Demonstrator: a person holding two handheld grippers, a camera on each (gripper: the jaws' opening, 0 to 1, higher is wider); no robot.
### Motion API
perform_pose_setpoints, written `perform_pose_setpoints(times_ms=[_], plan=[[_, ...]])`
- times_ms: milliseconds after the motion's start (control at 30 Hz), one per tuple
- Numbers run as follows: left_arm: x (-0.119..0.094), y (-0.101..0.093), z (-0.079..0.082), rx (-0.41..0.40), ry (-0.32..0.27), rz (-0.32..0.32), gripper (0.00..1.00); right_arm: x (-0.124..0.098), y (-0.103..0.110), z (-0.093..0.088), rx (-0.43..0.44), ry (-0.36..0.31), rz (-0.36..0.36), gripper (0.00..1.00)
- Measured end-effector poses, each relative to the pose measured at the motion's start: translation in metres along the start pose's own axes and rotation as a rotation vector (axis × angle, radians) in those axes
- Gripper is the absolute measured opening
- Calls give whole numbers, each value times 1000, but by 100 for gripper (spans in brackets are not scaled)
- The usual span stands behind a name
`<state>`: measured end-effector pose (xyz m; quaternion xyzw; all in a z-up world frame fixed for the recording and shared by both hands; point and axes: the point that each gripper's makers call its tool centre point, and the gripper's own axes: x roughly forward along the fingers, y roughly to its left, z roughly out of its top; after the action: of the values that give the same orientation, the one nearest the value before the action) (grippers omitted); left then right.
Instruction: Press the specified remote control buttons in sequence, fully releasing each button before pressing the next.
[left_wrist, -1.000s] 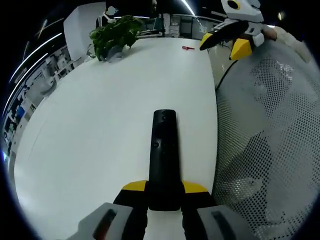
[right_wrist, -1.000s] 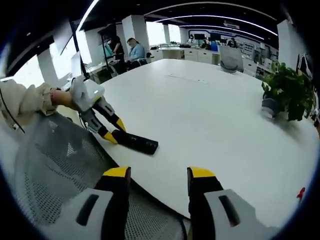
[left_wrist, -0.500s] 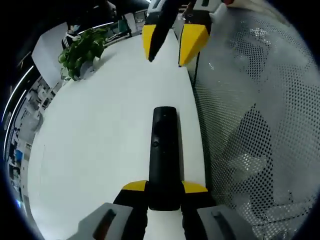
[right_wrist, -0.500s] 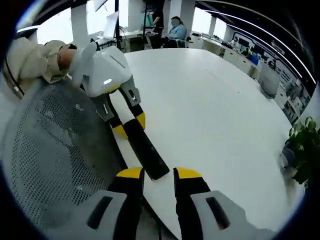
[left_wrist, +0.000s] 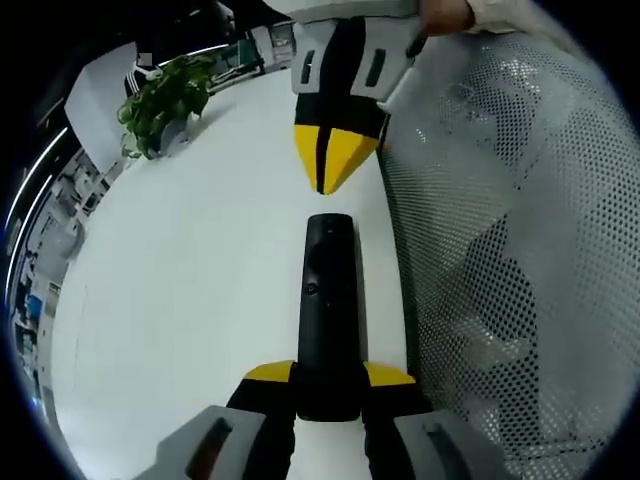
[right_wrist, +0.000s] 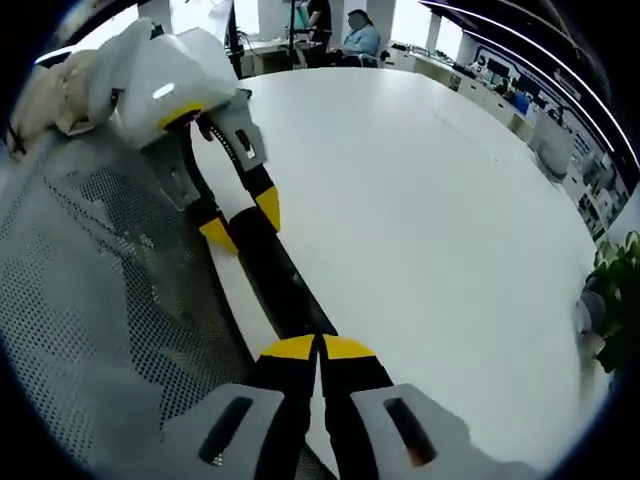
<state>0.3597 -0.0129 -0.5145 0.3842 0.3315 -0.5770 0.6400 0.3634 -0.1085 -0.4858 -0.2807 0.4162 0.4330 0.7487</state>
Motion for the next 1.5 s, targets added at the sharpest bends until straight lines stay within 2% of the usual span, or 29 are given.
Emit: perform_pose_setpoints(times_ms=[200, 367, 467, 567, 1033, 1300, 1500], plan=[[1, 1, -1, -30, -12, -6, 24, 7, -2, -10, -80, 70, -12, 0], [2, 0, -1, -48, -11, -13, 24, 13, -7, -8, -42, 54, 7, 0], [2, 0, -1, -47, -13, -15, 24, 13, -8, -10, -69, 80, -9, 0], [2, 0, -1, -44, -9, -9, 24, 13, -5, -8, -75, 68, -4, 0], [1, 0, -1, -47, -14, 1, 24, 22, -4, -6, -137, 96, 10, 0], [1, -1, -1, -87, -34, -8, 24, 23, -6, -5, -114, 91, 20, 0], [1, -1, -2, -100, -32, -13, 24, 25, -5, -5, -204, 178, 58, 0]])
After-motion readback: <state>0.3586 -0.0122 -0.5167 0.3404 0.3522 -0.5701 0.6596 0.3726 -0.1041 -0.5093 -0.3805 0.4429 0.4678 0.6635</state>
